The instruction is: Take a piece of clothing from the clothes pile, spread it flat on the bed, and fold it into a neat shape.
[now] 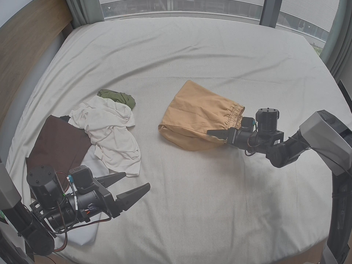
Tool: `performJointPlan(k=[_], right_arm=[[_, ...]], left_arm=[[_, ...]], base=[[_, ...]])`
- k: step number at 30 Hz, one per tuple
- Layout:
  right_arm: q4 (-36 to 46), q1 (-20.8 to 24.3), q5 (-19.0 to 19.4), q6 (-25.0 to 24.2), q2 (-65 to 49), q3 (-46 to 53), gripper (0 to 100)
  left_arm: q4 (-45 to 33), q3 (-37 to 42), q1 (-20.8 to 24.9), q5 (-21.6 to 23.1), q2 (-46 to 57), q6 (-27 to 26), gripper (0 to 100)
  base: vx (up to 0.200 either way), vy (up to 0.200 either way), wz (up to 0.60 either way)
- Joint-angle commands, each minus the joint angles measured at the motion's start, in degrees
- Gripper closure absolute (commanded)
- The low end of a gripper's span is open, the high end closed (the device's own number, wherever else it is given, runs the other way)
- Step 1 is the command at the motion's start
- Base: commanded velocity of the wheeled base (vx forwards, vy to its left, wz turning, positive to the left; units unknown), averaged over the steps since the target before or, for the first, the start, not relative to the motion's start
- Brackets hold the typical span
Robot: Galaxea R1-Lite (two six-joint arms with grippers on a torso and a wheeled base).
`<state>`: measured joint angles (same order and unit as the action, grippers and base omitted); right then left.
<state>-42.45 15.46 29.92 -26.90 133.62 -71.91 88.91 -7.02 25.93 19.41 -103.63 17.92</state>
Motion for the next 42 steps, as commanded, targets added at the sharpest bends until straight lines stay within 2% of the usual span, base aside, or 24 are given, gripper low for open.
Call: performJointPlan(k=[1, 3, 4, 6, 7, 11, 15, 23, 29, 42], right_arm=[[-0.3, -0.7, -0.4, 1.9, -7.1, 9.0, 0], [-1.7, -1.3, -0.3, 2.3, -10.1, 12.6, 0], [-5.0, -1.8, -0.3, 2.4, -13.5, 15.8, 0], [-5.3, -1.9, -0.3, 2.4, -13.7, 16.0, 0], [-9.8, -2.9, -0.2, 2.4, -18.7, 19.0, 0], [-9.8, -3.2, 0.7, 2.1, -23.9, 18.7, 0], [-9.8, -2.7, 1.6, 0.6, -23.8, 16.5, 0], [-6.7, -0.7, 1.2, 0.3, -10.0, 4.0, 0], [-3.1, 1.6, 0.9, 0.2, -4.2, -2.2, 0], [-2.8, 3.4, -1.1, 0.8, 5.1, -2.9, 0]], left_arm=[[0.0, -0.1, 0.0, 0.0, 0.0, 0.0, 0], [0.0, -0.2, 0.0, 0.0, 0.0, 0.0, 0], [0.0, -0.2, 0.0, 0.0, 0.0, 0.1, 0], [0.0, -0.2, 0.0, 0.0, 0.0, 0.0, 0], [0.0, -0.2, -0.1, 0.0, -0.1, 0.1, 0], [0.0, -0.4, -0.1, 0.1, 0.0, 0.1, 0], [0.0, -0.3, -0.4, 0.1, 0.0, 0.4, 0], [0.0, -0.4, -0.7, 0.5, 0.0, 0.4, 0], [0.0, -0.3, -1.0, 0.5, 0.1, 0.4, 0], [0.0, -0.2, -1.1, 0.5, 0.4, 0.4, 0]], base=[[0.0, 0.0, 0.0], [0.0, 0.0, 0.0], [0.0, 0.0, 0.0], [0.0, 0.0, 0.0], [0.0, 0.0, 0.0], [0.0, 0.0, 0.0], [0.0, 0.0, 0.0], [0.0, 0.0, 0.0], [0.0, 0.0, 0.0], [0.0, 0.0, 0.0]])
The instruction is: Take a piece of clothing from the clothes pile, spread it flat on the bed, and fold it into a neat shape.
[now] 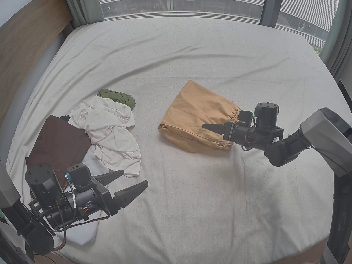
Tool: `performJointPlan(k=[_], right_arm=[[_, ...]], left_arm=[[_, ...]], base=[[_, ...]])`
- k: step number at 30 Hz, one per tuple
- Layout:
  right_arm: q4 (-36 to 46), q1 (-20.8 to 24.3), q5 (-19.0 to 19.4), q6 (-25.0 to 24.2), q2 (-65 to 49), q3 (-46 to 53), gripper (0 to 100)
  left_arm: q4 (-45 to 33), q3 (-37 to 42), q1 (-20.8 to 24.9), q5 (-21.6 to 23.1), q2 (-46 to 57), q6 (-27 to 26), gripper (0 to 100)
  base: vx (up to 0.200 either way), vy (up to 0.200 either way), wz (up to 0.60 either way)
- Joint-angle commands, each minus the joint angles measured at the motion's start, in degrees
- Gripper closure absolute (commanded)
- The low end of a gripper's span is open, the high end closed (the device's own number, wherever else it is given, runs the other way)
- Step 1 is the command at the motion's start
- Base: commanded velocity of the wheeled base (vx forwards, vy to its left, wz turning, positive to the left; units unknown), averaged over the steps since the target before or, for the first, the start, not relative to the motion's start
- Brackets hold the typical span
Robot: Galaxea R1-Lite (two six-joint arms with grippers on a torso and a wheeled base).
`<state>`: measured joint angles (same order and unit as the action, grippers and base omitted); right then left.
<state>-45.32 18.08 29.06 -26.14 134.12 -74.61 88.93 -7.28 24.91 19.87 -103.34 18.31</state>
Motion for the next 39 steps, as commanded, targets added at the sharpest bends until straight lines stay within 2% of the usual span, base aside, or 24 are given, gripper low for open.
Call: performJointPlan(k=[1, 6, 11, 14, 16, 17, 20, 21, 25, 28, 31, 33, 39], right_arm=[[0.1, 0.7, -0.2, 0.0, 4.6, -0.2, 0], [-0.6, 1.4, -0.4, -0.1, 5.1, -0.5, 0], [-3.0, 1.6, -2.2, -0.5, 2.3, 0.6, 0], [-4.5, 1.5, -2.3, -0.7, -5.5, 4.6, 0], [-4.5, 1.5, -2.3, -0.7, -5.5, 4.6, 0], [-4.2, 0.8, -2.4, -0.6, -14.4, 10.2, 0], [-4.1, 0.3, -2.4, -0.4, -18.8, 13.3, 0], [-4.0, -1.6, -2.4, 0.1, -25.8, 19.0, 0], [-4.2, -3.1, -2.4, 1.6, -32.5, 25.6, 0], [-4.5, -4.5, -2.3, 5.5, -40.3, 35.5, 0], [-5.5, -4.5, -2.2, 8.6, -47.0, 43.6, 0], [-6.2, -4.2, -2.2, 8.9, -50.1, 46.2, 0], [-5.5, -2.2, -2.1, 9.0, -62.0, 51.7, 0]], left_arm=[[0.0, 0.1, 0.0, 0.0, 0.2, 0.1, 0], [0.0, 0.1, -0.1, 0.0, 0.2, 0.1, 0], [0.0, 0.0, -0.1, 0.0, 0.2, 0.1, 0], [0.0, -0.2, -0.1, 0.0, 1.5, 0.3, 0], [0.0, -0.2, -0.1, 0.0, 1.5, 0.3, 0], [0.0, -0.5, 0.0, 0.1, 3.6, 2.5, 0], [0.0, -0.6, 0.0, 0.6, 4.6, 3.1, 0], [0.0, -1.1, 0.1, 1.5, 6.0, 3.6, 0], [-0.1, -1.7, 0.4, 1.5, 8.2, 3.7, 0], [-0.1, -1.5, 3.2, 1.4, 12.5, 3.8, 0], [-0.2, -1.2, 8.2, 0.3, 18.2, 3.7, 0], [-0.3, -0.9, 9.7, -0.4, 20.2, 3.5, 0], [-1.2, 3.5, 11.1, -1.9, 27.7, 3.0, 0]], base=[[0.0, 0.0, 0.0], [0.0, 0.0, 0.0], [0.0, 0.0, 0.0], [0.0, 0.0, 0.0], [0.0, 0.0, 0.0], [0.0, 0.0, 0.0], [0.0, 0.0, 0.0], [0.0, 0.0, 0.0], [0.0, 0.0, 0.0], [0.0, 0.0, 0.0], [0.0, 0.0, 0.0], [0.0, 0.0, 0.0], [0.0, 0.0, 0.0]])
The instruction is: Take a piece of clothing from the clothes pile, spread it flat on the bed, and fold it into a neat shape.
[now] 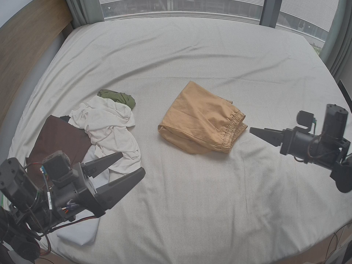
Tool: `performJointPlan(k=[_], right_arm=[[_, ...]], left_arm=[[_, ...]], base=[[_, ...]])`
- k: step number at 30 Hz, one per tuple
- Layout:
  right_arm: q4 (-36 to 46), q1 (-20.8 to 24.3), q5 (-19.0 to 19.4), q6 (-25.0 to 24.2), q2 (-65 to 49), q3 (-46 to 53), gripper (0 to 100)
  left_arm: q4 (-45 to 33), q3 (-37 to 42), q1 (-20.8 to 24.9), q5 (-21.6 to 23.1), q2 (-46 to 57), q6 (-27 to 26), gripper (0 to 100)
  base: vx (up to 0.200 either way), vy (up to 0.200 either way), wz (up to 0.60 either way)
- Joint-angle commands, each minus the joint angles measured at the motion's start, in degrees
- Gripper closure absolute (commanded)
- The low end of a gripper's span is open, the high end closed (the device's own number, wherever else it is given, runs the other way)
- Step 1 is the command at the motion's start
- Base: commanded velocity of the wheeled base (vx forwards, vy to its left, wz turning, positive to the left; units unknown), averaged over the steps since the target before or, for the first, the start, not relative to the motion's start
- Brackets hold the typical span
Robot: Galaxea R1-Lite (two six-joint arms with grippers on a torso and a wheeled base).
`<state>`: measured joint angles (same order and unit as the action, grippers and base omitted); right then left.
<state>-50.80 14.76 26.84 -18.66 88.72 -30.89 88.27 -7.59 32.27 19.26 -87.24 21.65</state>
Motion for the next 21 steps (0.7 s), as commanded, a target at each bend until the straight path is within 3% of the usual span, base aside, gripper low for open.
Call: performJointPlan(k=[1, 6, 12, 19, 21], right_arm=[[0.3, 1.3, 0.1, 1.5, -18.8, 9.0, 0], [1.1, 1.3, 0.1, 1.5, -23.5, 11.8, 0], [1.8, 1.3, 0.1, 1.6, -30.9, 16.0, 0], [8.4, 0.3, 0.0, 1.6, -42.4, 19.8, 0], [10.5, -0.2, 0.0, 1.5, -44.8, 19.8, 0]], left_arm=[[-0.6, 5.1, 4.0, -1.2, 13.5, -0.4, 0], [-1.8, 7.6, 5.1, -1.2, 18.0, -0.4, 0], [-10.5, 7.6, 5.1, -1.2, 26.2, -0.4, 0], [-35.8, 7.6, 3.6, -0.6, 42.3, -0.5, 0], [-39.5, 7.6, 2.6, -0.6, 44.6, -0.6, 0]], base=[[0.0, 0.0, 0.0], [0.0, 0.0, 0.0], [0.0, 0.0, 0.0], [0.0, 0.0, 0.0], [0.0, 0.0, 0.0]])
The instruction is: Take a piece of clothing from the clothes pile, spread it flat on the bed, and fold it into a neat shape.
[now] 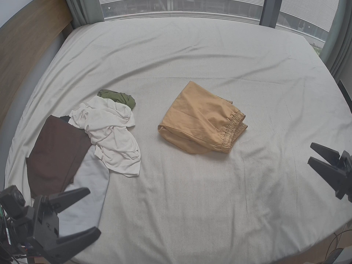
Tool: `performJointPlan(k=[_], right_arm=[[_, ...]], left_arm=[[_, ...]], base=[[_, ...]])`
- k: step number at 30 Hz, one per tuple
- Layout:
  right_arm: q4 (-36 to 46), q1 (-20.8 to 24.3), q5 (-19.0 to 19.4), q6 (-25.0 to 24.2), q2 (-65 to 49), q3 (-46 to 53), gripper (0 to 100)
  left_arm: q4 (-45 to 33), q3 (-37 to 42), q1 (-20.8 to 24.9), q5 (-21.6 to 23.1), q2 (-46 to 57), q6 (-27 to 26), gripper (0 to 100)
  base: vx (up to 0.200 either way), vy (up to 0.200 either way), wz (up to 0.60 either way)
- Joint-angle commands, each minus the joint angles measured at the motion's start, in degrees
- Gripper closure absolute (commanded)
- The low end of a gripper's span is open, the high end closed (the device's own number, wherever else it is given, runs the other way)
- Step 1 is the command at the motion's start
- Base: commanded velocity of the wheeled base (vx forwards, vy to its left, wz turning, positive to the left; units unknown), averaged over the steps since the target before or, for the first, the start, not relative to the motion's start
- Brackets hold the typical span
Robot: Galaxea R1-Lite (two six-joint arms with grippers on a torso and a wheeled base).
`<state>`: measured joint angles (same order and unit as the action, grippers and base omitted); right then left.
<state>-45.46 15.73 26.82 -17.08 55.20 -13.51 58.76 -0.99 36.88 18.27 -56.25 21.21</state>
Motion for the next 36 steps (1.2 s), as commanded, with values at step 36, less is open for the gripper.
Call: performJointPlan(k=[36], right_arm=[[39.9, -15.4, -1.2, 0.9, -52.5, 8.2, 0]], left_arm=[[-46.4, 1.0, -27.0, 6.3, 50.6, -0.6, 0]], base=[[0.0, 0.0, 0.0]])
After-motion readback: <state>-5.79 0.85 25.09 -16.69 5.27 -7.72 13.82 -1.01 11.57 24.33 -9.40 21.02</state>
